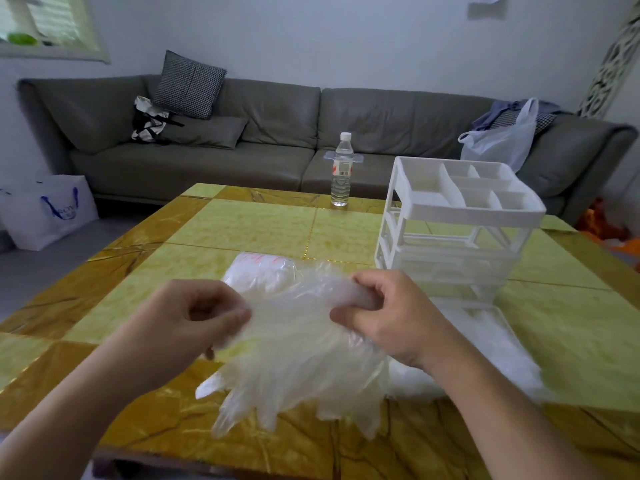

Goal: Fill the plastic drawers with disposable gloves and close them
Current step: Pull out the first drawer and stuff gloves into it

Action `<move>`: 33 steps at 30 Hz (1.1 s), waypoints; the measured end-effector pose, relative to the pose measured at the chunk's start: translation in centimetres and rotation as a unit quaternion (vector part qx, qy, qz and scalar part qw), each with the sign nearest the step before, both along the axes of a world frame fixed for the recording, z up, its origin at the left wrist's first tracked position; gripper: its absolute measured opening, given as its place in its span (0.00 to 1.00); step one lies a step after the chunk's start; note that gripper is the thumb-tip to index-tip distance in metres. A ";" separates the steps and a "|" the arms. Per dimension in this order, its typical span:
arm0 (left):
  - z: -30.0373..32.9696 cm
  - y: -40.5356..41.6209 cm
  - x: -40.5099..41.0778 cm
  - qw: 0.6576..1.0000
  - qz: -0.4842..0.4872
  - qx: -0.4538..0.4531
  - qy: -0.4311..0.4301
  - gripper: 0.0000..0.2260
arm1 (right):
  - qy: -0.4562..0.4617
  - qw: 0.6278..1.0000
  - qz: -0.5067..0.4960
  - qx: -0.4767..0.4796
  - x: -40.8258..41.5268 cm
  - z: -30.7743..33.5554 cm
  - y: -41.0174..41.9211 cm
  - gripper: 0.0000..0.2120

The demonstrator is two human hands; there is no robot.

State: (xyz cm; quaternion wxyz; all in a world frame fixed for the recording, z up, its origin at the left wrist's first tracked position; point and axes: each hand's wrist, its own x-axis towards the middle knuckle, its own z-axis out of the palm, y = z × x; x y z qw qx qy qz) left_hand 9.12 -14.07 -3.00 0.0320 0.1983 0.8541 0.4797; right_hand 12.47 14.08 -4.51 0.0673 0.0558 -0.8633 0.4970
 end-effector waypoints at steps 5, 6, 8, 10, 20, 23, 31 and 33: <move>0.6 0.0 0.4 0.998 0.040 0.037 0.009 0.13 | -0.011 1.000 -0.002 -0.020 0.3 0.2 0.9 0.10; 0.6 0.3 0.6 1.000 0.017 0.007 0.013 0.21 | -0.013 1.000 0.006 -0.016 0.4 0.3 0.7 0.11; 0.1 1.3 1.1 0.995 -0.023 -0.091 0.040 0.32 | -0.010 1.000 0.028 -0.002 0.7 0.4 0.1 0.16; -0.6 2.6 1.4 0.987 -0.042 -0.137 0.078 0.27 | 0.006 0.999 0.048 0.013 0.8 0.5 -0.6 0.16; 0.4 4.4 2.8 0.926 0.153 -0.028 0.344 0.08 | 0.302 0.914 -0.221 0.159 2.3 1.0 -1.1 0.15; 0.1 5.2 3.3 0.872 0.149 -0.068 0.462 0.05 | 0.029 0.969 -0.115 -0.215 2.6 2.2 -1.6 0.29; -5.6 9.9 4.9 0.854 -0.021 -0.228 0.468 0.10 | -0.190 0.952 -0.193 -0.146 2.2 0.0 -1.8 0.09; -6.6 10.4 5.1 0.864 -0.053 -0.245 0.437 0.13 | -0.163 0.964 -0.207 -0.025 2.1 -0.8 -1.5 0.07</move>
